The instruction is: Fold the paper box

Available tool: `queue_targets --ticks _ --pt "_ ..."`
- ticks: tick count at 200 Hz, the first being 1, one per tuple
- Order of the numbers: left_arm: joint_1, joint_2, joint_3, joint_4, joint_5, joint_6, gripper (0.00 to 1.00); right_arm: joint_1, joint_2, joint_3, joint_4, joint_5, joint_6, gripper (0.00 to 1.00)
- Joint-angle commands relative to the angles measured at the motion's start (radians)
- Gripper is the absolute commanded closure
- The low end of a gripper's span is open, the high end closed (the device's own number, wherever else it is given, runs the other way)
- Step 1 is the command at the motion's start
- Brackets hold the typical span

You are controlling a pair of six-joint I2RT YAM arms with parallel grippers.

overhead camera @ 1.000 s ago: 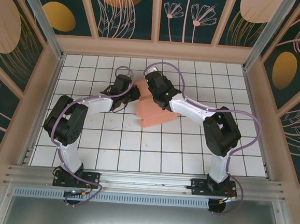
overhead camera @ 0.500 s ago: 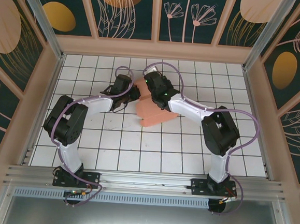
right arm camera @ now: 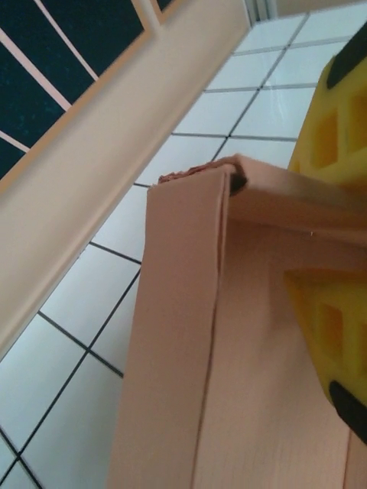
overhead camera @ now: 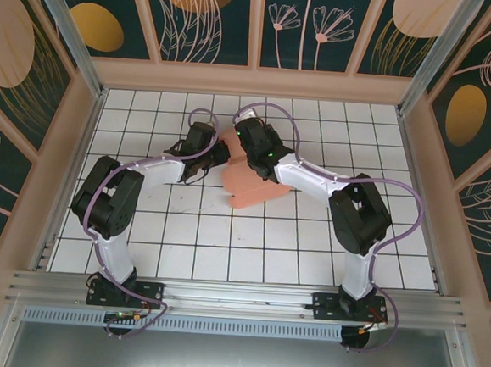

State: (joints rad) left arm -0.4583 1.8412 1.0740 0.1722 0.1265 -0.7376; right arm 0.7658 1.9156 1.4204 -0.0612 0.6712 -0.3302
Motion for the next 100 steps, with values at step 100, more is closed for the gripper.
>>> queue_targets --ticks 100 --pt "-0.011 -0.012 0.037 0.063 0.054 0.002 1.00 -0.037 -0.322 -0.191 0.121 -0.439 0.145 0.29"
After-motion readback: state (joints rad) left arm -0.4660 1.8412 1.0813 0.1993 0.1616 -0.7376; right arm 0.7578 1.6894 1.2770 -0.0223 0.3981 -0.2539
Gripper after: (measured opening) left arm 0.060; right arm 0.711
